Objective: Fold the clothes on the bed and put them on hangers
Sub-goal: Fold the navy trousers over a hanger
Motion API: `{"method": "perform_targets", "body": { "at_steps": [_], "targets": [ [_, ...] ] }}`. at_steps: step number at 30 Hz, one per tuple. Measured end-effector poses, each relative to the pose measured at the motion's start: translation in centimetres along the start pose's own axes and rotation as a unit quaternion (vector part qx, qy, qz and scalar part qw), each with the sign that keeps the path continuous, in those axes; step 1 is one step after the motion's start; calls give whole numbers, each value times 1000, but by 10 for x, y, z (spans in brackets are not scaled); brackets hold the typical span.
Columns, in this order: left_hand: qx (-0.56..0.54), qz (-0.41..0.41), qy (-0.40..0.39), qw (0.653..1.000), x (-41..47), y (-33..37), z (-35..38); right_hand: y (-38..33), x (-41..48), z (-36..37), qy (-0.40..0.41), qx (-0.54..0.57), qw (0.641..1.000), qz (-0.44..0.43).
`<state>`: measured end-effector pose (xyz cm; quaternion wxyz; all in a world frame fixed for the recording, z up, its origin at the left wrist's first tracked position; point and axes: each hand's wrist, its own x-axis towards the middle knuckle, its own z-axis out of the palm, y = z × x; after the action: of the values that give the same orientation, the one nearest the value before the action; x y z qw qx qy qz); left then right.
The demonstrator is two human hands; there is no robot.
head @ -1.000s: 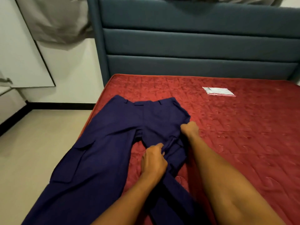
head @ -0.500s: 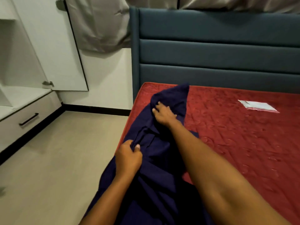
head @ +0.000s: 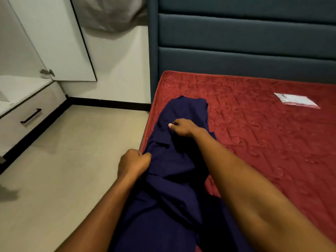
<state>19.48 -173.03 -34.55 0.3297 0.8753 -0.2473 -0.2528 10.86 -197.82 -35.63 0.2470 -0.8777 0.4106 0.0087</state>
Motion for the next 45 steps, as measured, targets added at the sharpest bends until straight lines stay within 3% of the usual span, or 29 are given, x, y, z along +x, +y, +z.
{"method": "perform_targets", "body": {
  "at_steps": [6, 8, 10, 13, 17, 22, 25, 27, 30, 33, 34, 36, 39, 41, 43, 45],
  "targets": [
    [-52, -61, -75, 994, -20, -1, -28, 35, -66, -20, 56, -52, 995, 68],
    [-33, -83, -136, 987, -25, -1, -33, 53, -84, -13, 81, -30, 992, 87],
    [23, -77, -178, 981, -17, 2, -38, 64, -94, -1, 51, -8, 994, 94],
    [106, -3, -111, 988, 15, 21, -36, 71, -89, 8, 3, -18, 996, 91],
    [159, 101, 10, 982, 63, 56, -8, 63, -62, -5, 50, -82, 989, 112],
    [132, 170, -18, 976, 121, 76, 24, 76, -7, -18, 148, -49, 987, 47],
    [168, 124, -23, 978, 147, 68, 20, 93, 30, -27, 117, -61, 990, 59],
    [203, 88, -51, 974, 159, 66, 17, 100, 54, -36, 140, -69, 986, 60],
    [311, 184, -40, 932, 158, 78, 29, 94, 90, -47, 171, -99, 979, 50],
    [424, 329, -47, 842, 151, 84, 50, 85, 121, -40, 88, -147, 985, 4],
    [453, 325, -76, 827, 154, 77, 57, 88, 130, -34, 42, -172, 984, 6],
    [460, 279, -130, 833, 160, 52, 66, 98, 142, -21, -14, -199, 979, 50],
    [397, 277, -142, 863, 166, 28, 59, 102, 137, -14, 13, -146, 986, 81],
    [341, 273, -146, 888, 162, 27, 51, 101, 114, -16, 62, -51, 995, 66],
    [288, 248, -140, 914, 147, 23, 45, 100, 72, -15, 110, 114, 986, 56],
    [260, 220, -130, 931, 123, 15, 38, 101, 10, -3, 143, 317, 937, 42]
  ]
}}
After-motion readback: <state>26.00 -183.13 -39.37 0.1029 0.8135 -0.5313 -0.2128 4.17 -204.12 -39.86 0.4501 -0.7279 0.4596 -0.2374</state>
